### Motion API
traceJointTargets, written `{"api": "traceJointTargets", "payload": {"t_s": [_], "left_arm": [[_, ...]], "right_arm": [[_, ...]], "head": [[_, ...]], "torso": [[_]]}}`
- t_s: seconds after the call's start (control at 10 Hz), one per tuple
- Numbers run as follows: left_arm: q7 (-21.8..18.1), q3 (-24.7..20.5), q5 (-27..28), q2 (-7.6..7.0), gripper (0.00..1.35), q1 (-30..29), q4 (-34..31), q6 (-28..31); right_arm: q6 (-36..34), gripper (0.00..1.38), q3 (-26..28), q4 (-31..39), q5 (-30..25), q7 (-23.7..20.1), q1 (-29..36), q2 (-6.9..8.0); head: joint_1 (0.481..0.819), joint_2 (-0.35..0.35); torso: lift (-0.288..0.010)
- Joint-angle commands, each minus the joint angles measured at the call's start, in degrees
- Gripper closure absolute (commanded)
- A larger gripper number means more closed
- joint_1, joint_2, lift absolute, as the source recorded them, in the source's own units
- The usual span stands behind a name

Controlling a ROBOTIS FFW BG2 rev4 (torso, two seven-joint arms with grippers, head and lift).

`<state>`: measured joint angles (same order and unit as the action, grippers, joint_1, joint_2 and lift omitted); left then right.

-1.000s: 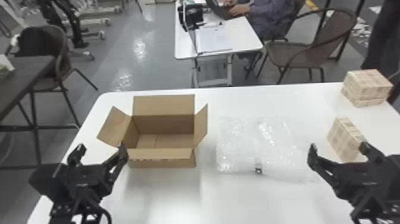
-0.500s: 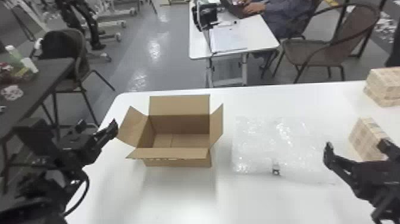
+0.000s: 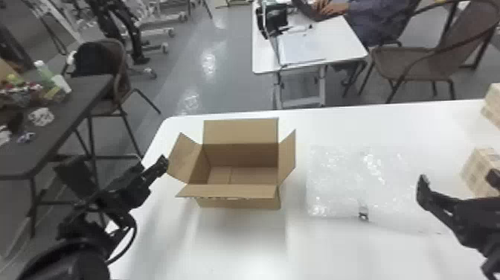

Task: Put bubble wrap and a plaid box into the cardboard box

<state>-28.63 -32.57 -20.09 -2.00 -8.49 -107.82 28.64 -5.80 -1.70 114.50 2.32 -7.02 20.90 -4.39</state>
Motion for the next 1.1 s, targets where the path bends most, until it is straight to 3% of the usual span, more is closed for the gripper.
{"api": "traceJointTargets", "payload": {"t_s": [0.0,0.8,0.9,1.0], "left_arm": [[-0.29,0.14,-1.18,0.16,0.47,0.84,2.44,-0.08],[-2.57,5.06,-3.91,-1.34,0.51,4.27,10.0,-1.48],[-2.57,5.15,-3.73,-1.42,0.74,4.45,10.26,-0.96],[-2.49,5.06,-3.21,-1.34,1.19,4.27,9.82,-1.04]], "right_arm": [[0.0,0.11,-0.14,-0.07,-0.03,-0.01,-0.07,0.0],[0.0,0.11,-0.5,-1.21,0.32,-1.5,-1.03,0.53],[0.0,0.11,-0.5,-1.47,0.49,-1.77,-1.12,0.53],[0.0,0.11,-0.5,-1.74,0.76,-1.85,-1.12,0.53]], "head": [[0.695,0.248],[0.695,0.214],[0.695,0.207],[0.695,0.198]], "torso": [[-0.108],[-0.108],[-0.108],[-0.108]]}}
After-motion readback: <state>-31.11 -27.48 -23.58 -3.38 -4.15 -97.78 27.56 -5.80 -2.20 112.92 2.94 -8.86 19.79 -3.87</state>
